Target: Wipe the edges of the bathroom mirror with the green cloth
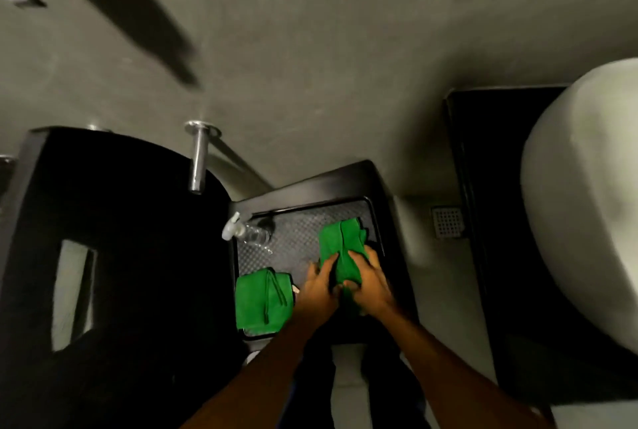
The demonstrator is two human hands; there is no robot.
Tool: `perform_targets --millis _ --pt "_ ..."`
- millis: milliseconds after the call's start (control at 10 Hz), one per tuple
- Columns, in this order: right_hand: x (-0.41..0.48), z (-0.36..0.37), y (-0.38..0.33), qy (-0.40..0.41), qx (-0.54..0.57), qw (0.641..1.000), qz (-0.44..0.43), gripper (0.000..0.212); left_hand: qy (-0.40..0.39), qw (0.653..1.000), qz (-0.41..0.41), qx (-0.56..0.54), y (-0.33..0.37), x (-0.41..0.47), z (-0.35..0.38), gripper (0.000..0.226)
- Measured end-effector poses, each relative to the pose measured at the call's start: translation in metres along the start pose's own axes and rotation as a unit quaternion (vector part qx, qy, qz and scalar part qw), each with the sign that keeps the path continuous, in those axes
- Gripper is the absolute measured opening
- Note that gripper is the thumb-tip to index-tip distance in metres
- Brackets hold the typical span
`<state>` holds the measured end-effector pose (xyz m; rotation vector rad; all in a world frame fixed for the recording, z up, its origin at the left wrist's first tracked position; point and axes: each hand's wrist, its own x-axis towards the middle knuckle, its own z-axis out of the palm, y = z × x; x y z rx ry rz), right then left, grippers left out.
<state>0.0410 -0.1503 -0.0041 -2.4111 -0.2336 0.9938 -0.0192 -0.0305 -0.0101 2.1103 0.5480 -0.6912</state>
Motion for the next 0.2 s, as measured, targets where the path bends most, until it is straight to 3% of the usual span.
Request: perform_targets --millis 100,200 --pt "-0.004 0.000 0.009 -0.081 -0.111 0.988 0.074 0.086 -0.052 0.989 -0.029 0.136 -0.012 0.002 -0.002 0.072" --pt "-0.021 -0.007 0.007 -0.037 -0.140 0.984 0.104 0.092 -0.055 0.973 -0.020 0.223 0.000 -0.004 -0.017 0.080"
